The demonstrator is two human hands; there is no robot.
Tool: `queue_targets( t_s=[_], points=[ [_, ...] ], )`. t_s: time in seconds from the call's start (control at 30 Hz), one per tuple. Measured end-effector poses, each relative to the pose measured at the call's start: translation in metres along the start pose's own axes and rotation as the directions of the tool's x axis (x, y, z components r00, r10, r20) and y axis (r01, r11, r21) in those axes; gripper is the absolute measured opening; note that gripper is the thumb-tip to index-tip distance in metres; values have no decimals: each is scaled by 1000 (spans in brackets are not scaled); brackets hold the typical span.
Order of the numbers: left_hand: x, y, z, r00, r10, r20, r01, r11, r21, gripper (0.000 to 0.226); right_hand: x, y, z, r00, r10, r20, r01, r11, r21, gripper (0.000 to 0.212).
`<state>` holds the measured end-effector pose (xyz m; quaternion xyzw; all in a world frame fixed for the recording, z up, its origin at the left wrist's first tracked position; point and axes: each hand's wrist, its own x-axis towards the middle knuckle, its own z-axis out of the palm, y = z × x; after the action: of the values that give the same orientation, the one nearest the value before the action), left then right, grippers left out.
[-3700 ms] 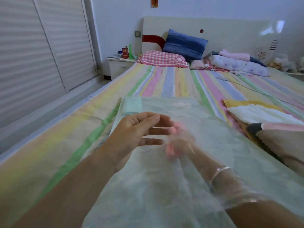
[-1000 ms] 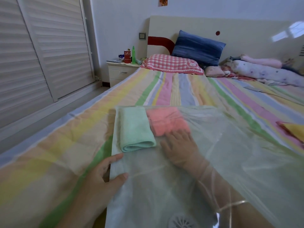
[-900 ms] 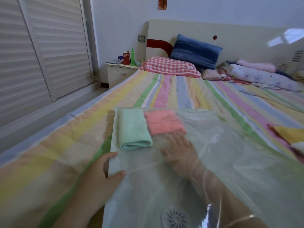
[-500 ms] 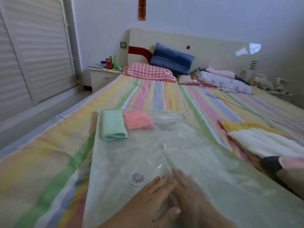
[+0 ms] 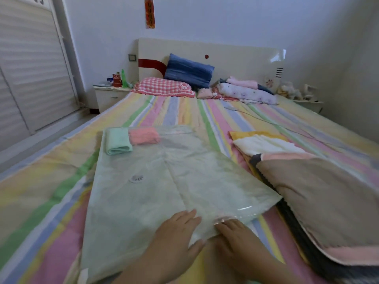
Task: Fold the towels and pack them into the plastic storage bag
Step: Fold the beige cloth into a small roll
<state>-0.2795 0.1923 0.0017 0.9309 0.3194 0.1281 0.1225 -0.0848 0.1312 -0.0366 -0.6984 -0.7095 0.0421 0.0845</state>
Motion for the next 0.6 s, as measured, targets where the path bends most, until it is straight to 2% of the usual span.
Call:
queue_targets(
  t_s=[0.07, 0.2, 0.3, 0.43, 0.5, 0.57, 0.6],
  points=[
    [4, 16, 6, 999, -34, -41, 39, 991, 128, 54, -34, 17, -17, 1000, -6, 9, 5, 1000, 23, 53],
    [11, 26, 19, 993, -90, 70, 63, 945, 321, 30, -62, 22, -29, 1000, -16, -21, 18, 995, 94, 46],
    [17, 21, 33, 996, -62, 71, 23, 893, 448, 47, -73, 34, -43, 986, 61, -152, -37, 987, 158, 33],
    [13, 34, 32, 995, 27, 97, -76, 839, 538, 51, -79, 57, -53, 890, 128, -439, -123, 992, 41, 20],
    [9, 60, 13, 987, -4, 162, -87, 832, 548, 44, -80, 69, -58, 849, 205, -486, -224, 974, 20, 15],
    [5, 76, 4, 953, -21, 302, -165, 801, 576, 15, -84, 81, -60, 805, 289, -518, -317, 948, 35, 16],
    [5, 77, 9, 941, -24, 337, -194, 779, 597, 20, -85, 86, -61, 793, 324, -516, -363, 931, 26, 16]
  ],
)
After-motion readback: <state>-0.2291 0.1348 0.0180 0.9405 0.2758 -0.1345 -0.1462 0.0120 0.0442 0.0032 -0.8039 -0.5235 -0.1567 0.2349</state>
